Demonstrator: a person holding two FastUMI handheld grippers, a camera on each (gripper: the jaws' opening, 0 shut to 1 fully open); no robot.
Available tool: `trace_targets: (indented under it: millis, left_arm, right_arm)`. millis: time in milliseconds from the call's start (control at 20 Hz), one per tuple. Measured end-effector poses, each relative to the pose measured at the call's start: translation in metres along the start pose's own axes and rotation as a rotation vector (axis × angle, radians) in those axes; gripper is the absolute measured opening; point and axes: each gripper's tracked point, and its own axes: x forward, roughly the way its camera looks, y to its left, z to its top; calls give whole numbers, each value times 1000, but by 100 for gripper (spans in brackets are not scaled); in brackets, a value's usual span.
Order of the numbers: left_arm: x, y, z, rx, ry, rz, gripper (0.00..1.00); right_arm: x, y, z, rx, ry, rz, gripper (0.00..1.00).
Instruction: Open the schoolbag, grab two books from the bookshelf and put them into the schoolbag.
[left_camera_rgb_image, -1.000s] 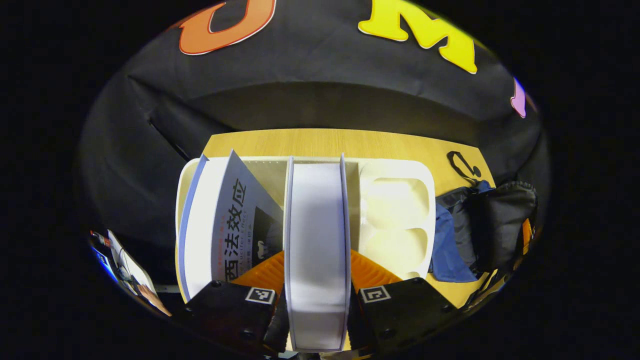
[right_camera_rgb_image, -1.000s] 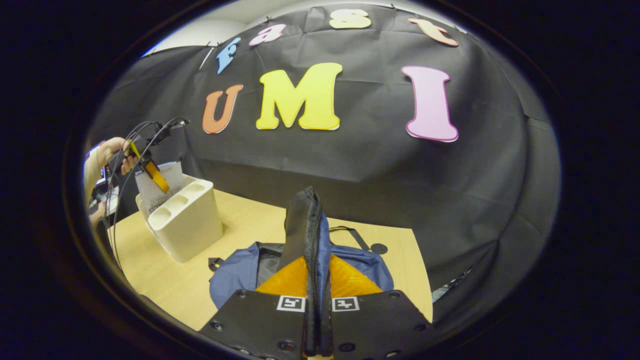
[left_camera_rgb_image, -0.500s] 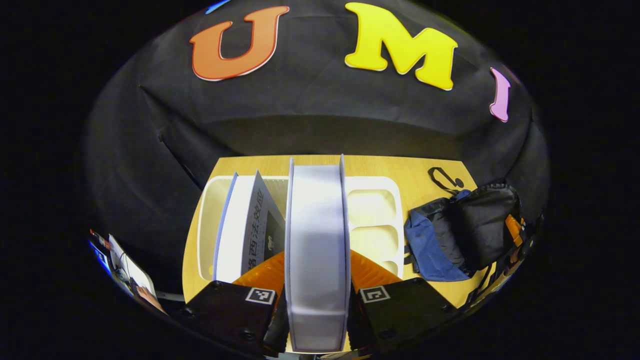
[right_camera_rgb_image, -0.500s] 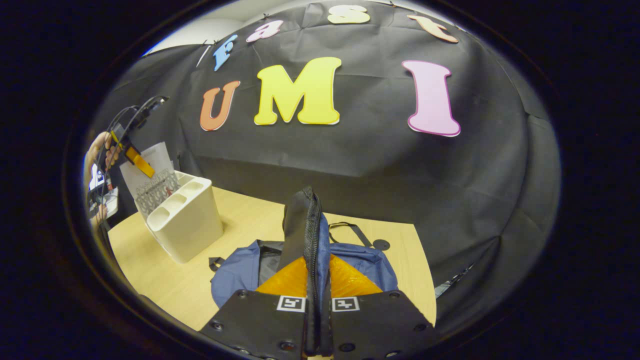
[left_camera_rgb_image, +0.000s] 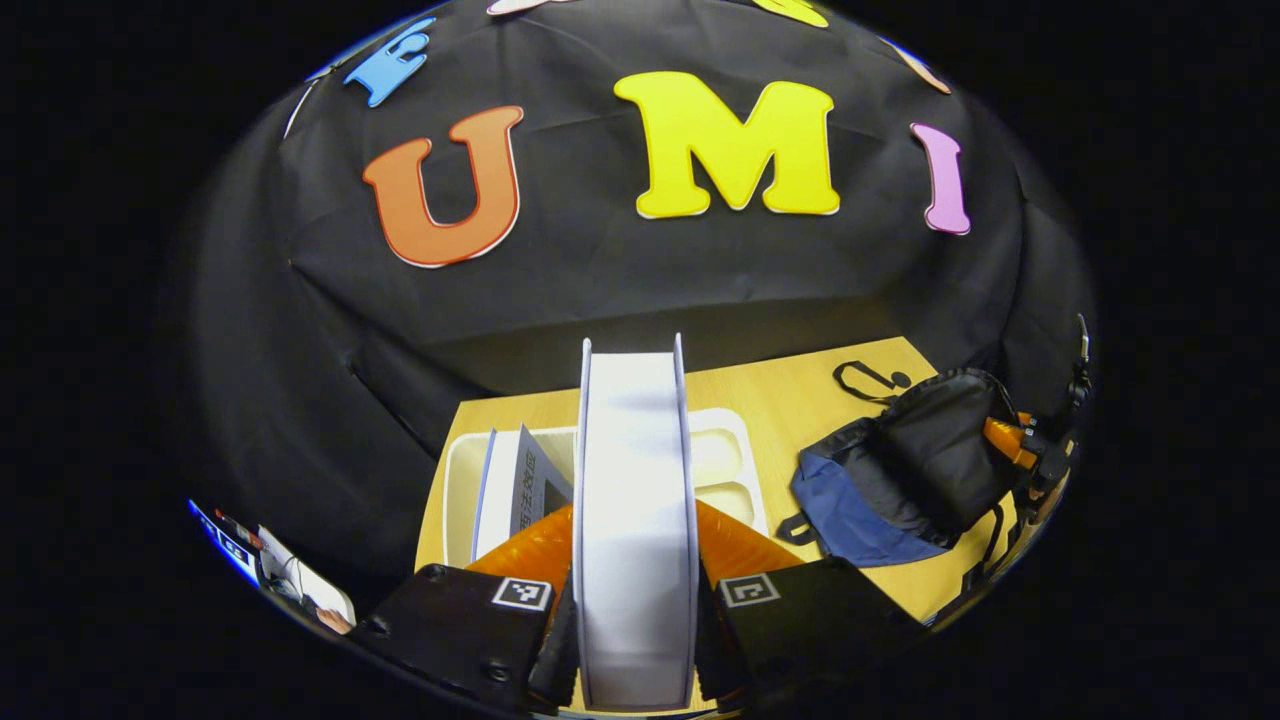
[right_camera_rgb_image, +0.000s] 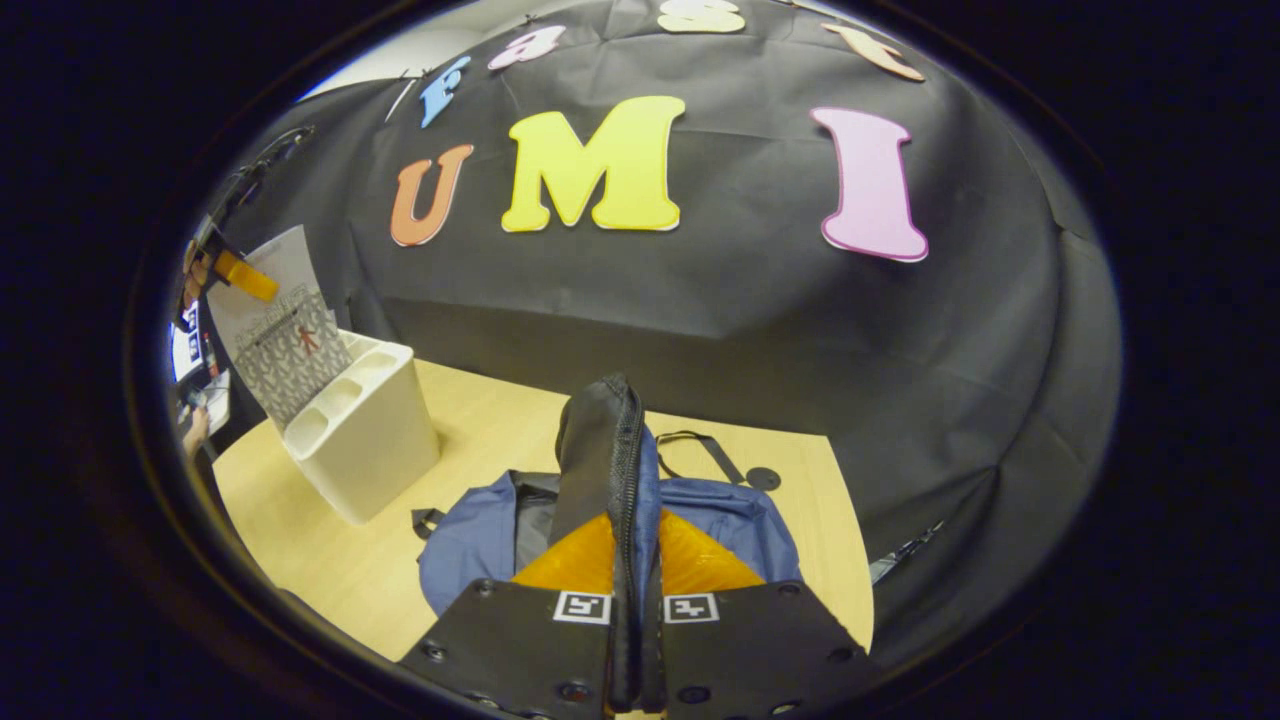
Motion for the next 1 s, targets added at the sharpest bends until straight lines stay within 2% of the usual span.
trace_targets:
  millis: [100, 150, 250, 500, 750, 800, 850, 900, 1000]
  left_arm:
    - [-10, -5, 4, 19, -13, -5, 46]
    - [-17, -9, 5, 28, -20, -5, 50]
    - [-26, -10, 14, 51, -40, 11, 46]
    - [-41, -41, 23, 55, -81, -46, 47]
    - [-29, -98, 23, 19, -72, -175, 46]
    - [-24, -112, 24, 3, -68, -208, 49]
    - [-20, -122, 24, -25, -66, -235, 46]
    - [-15, -134, 26, -56, -67, -264, 50]
    - [-3, -158, 28, -121, -71, -338, 47]
  right_arm:
    - [-1, 1, 1, -9, 1, -4, 5]
    - [-2, 1, 2, -8, 1, -3, 5]
    - [0, 0, 0, 6, 8, -1, 5]
    - [1, -1, -4, 9, 25, -3, 5]
    - [0, -1, -3, 12, 26, -10, 5]
    - [-1, -2, -4, 8, 26, -14, 5]
    - [-1, -1, -2, 4, 22, -15, 5]
    - [-4, 1, -1, -2, 13, -11, 5]
    - [-7, 3, 3, -9, -6, -17, 5]
